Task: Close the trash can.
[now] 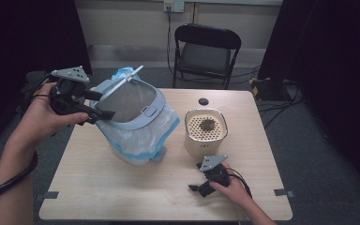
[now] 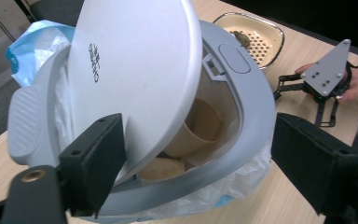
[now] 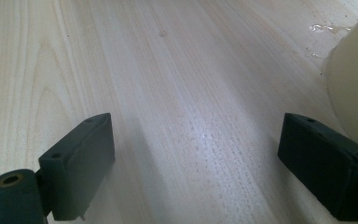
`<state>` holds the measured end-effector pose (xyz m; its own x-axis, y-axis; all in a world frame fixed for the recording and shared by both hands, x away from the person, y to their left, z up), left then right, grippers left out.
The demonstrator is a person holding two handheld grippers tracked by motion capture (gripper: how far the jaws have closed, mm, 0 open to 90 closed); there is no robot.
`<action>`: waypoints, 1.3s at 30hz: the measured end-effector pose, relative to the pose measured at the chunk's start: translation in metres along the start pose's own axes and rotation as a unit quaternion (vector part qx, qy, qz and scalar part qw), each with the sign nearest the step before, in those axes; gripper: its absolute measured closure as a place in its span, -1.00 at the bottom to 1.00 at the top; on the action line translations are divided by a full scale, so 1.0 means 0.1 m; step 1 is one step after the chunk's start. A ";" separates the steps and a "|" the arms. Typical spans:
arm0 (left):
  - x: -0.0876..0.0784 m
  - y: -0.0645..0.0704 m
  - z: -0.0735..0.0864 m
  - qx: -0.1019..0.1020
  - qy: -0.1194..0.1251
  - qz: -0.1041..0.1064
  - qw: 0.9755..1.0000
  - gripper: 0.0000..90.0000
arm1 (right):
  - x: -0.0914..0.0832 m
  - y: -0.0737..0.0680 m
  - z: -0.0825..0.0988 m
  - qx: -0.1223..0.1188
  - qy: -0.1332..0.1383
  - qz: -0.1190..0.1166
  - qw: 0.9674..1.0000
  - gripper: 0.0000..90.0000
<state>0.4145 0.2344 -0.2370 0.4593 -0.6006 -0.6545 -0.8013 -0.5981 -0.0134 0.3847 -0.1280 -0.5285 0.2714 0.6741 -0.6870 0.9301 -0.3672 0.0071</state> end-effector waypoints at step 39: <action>0.54 -0.02 -0.11 -0.042 -0.022 0.010 0.999 0.59 | 0.00 0.00 0.00 0.001 0.000 0.001 1.000 -0.78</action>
<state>0.4447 0.1972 -0.2634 0.4243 -0.5900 -0.6869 -0.7744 -0.6297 0.0625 0.3846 -0.1276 -0.5286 0.2729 0.6739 -0.6866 0.9294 -0.3691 0.0071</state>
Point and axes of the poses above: each handheld gripper's, and its own axes: x roughly forward along the jaws, z roughly out of its underside, y roughly to its right, the point moved 4 cm from there along x, roughly forward along the jaws
